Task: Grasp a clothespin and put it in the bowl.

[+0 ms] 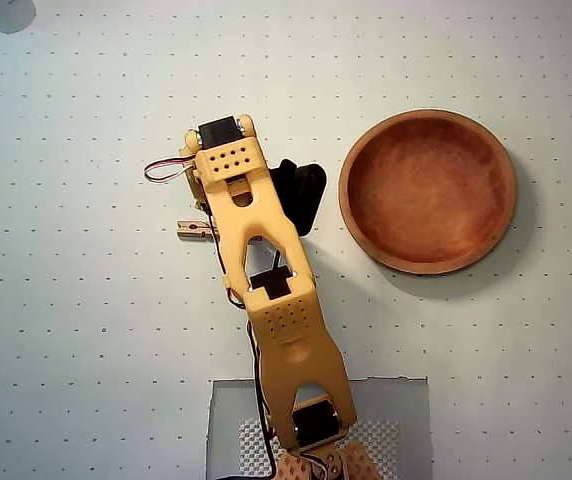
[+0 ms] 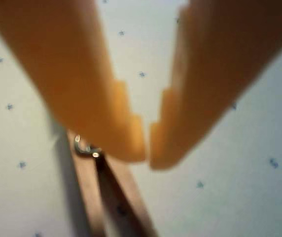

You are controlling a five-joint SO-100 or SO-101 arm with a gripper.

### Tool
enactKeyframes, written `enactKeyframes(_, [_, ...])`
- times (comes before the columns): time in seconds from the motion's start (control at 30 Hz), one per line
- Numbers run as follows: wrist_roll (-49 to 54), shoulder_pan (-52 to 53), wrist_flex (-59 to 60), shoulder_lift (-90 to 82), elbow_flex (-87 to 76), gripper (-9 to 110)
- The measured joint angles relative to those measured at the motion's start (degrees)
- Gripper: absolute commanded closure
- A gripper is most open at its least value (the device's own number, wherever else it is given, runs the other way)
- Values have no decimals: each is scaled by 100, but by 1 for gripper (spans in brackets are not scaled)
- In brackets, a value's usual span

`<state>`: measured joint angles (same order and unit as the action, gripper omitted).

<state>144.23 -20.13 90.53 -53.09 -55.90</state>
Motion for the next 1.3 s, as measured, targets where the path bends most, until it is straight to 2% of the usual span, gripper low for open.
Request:
enactKeyframes(0.17, [817, 0, 0, 0, 0, 103])
enactKeyframes(0.3, [1055, 0, 0, 0, 0, 103])
enactKeyframes(1.17, [1204, 0, 0, 0, 0, 103])
enactKeyframes(1.3, [1204, 0, 0, 0, 0, 99])
